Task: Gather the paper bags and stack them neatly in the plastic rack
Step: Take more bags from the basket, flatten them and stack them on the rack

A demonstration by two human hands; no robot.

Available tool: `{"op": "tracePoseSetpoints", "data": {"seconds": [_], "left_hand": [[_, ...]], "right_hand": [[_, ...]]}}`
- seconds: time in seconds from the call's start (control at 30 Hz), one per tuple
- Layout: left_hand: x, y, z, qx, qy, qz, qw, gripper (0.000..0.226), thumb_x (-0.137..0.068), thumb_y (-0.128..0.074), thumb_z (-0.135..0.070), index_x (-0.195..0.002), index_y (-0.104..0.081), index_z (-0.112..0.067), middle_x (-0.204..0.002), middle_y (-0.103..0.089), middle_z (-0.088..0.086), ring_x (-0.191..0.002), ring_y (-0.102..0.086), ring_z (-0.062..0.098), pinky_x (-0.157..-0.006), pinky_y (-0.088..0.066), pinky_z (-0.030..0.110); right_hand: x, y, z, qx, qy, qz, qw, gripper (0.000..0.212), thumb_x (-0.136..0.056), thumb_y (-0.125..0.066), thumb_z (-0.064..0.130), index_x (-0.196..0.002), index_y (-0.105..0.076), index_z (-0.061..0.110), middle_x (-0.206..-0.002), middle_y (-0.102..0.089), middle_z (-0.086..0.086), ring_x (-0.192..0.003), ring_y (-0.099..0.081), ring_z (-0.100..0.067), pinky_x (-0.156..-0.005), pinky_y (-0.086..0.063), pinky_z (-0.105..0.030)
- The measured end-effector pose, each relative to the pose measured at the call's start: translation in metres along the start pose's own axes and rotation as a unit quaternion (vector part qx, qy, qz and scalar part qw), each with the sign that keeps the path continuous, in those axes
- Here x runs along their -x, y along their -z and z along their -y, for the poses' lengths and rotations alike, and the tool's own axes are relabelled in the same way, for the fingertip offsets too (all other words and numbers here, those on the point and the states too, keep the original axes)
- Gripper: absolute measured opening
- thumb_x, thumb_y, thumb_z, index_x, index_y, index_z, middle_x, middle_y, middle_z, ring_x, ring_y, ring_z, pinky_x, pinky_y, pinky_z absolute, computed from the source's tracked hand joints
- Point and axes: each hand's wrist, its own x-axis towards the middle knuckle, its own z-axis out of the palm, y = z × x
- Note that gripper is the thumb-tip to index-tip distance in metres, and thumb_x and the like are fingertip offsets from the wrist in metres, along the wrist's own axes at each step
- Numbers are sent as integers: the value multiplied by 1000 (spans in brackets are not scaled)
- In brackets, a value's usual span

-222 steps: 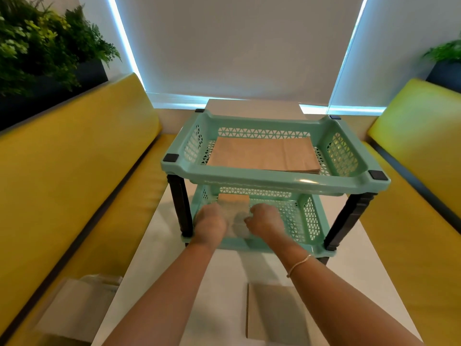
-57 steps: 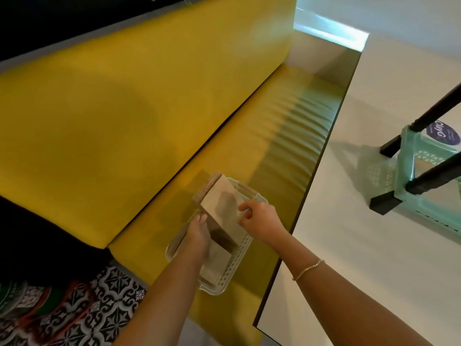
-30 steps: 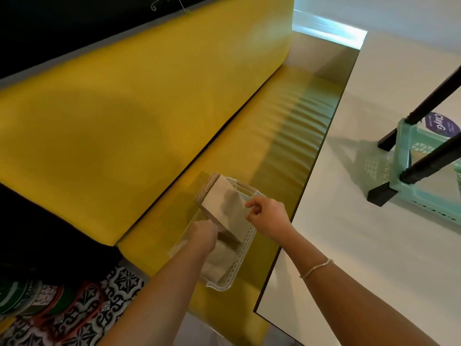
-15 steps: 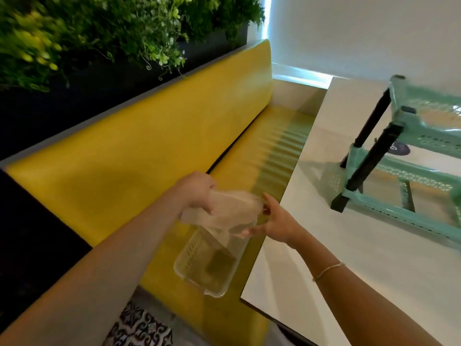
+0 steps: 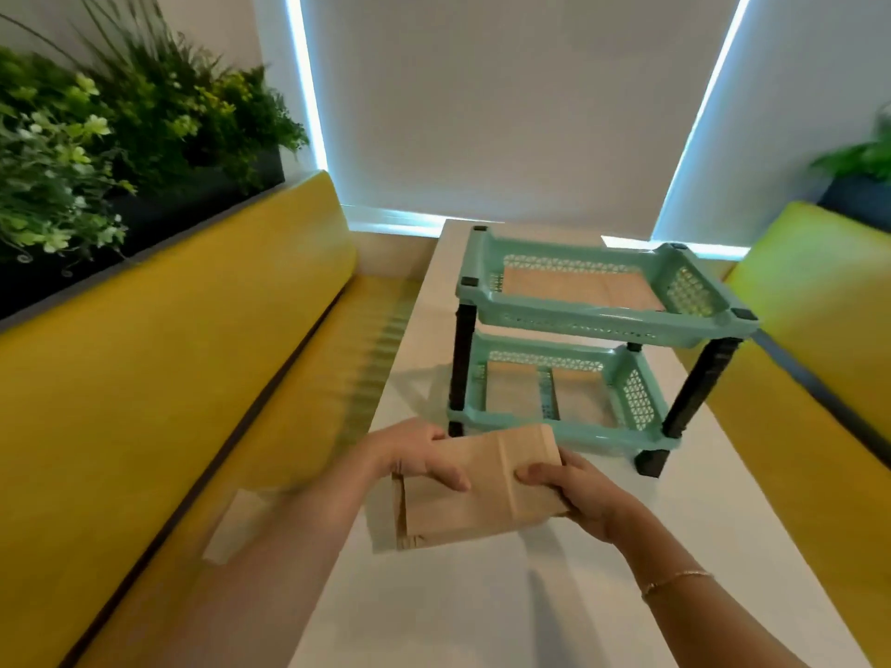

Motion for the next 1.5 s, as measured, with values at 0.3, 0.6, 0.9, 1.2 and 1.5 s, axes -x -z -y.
{"op": "tracePoseSetpoints", "data": {"seconds": [0.3,0.6,0.9,1.2,1.5], "left_hand": [[-79,-87,-39,262,92,-54,959,57,-68,-83,-13,-117,-54,-7,-118,-59,5,-103,-56,19,-90,-47,28],[-94,-121,-41,107,134,-132,976,74,-70,-80,-29,-129,-41,-5,-128,-50,11,-115,-52,23,-90,-48,27],[-93,-135,-39,107,159,-169,967,65,-74,-77,-33,-125,-46,-5,-124,-53,11,-110,-56,27,-78,-49,31],[-90,-138,-34,111,137,-182,967,60,-74,-75,-35,-121,-52,-8,-120,-57,9,-105,-59,26,-80,-53,34],[-68,-124,-29,336,62,-155,927,103,-63,-85,-34,-143,-24,-14,-141,-41,7,-125,-45,25,-100,-43,34]], "right_hand": [[3,76,-50,-34,-76,-217,973,57,-82,-68,18,-131,-41,8,-102,-56,-9,-84,-57,-25,-60,-52,-34],[-12,67,-61,272,-56,-388,879,70,-77,-70,44,-135,-43,16,-125,-51,-11,-116,-49,-29,-94,-46,-39],[-13,47,-55,416,-65,-457,784,33,-87,-56,38,-111,-62,17,-115,-54,-7,-107,-44,-25,-90,-38,-34],[-15,49,-41,298,-29,-414,859,12,-78,-61,14,-88,-57,20,-92,-61,-4,-96,-51,-24,-81,-51,-39],[15,58,-28,126,35,-287,949,12,-87,-61,10,-95,-58,18,-100,-60,-4,-91,-55,-20,-70,-45,-29]]}}
